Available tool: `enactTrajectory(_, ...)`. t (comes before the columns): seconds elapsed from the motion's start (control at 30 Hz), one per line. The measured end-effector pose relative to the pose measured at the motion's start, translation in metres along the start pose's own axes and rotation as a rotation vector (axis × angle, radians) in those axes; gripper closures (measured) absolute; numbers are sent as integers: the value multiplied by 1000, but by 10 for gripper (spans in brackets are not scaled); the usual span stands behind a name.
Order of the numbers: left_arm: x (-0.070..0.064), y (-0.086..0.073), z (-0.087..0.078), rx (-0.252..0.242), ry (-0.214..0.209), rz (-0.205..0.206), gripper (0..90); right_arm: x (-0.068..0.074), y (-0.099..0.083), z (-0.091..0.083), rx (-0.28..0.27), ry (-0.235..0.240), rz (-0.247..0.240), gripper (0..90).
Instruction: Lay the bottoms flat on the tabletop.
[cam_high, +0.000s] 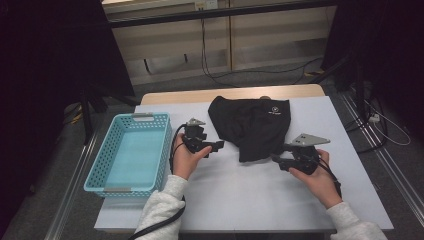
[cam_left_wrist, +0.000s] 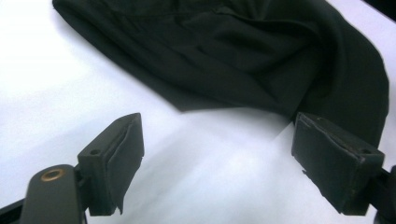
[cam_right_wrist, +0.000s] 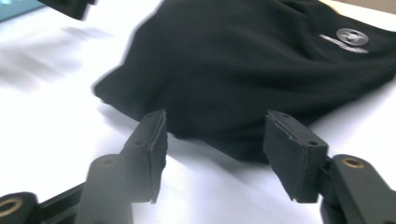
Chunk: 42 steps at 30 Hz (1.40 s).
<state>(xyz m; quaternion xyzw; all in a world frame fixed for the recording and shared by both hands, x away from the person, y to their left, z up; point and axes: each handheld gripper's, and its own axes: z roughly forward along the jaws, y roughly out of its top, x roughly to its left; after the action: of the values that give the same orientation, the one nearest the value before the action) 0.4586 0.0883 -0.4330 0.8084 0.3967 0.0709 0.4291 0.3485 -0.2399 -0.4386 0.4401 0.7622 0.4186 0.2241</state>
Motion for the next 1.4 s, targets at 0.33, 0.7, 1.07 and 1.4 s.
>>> enactTrajectory(0.33, -6, -8, -6, -1, 21, 18, 169, 32, 11, 31, 57, 107, -107, 550)
enactTrajectory(0.7, -4, -14, -3, 25, 24, 20, 175, 44, 7, 61, 133, 86, -184, 572)
enactTrajectory(1.07, -4, -14, -4, 17, 20, 24, 181, 13, 25, 39, 13, 93, -12, 893)
enactTrajectory(1.4, -8, -12, -2, 3, 16, 21, 182, -45, 20, -2, -79, -34, 147, 890)
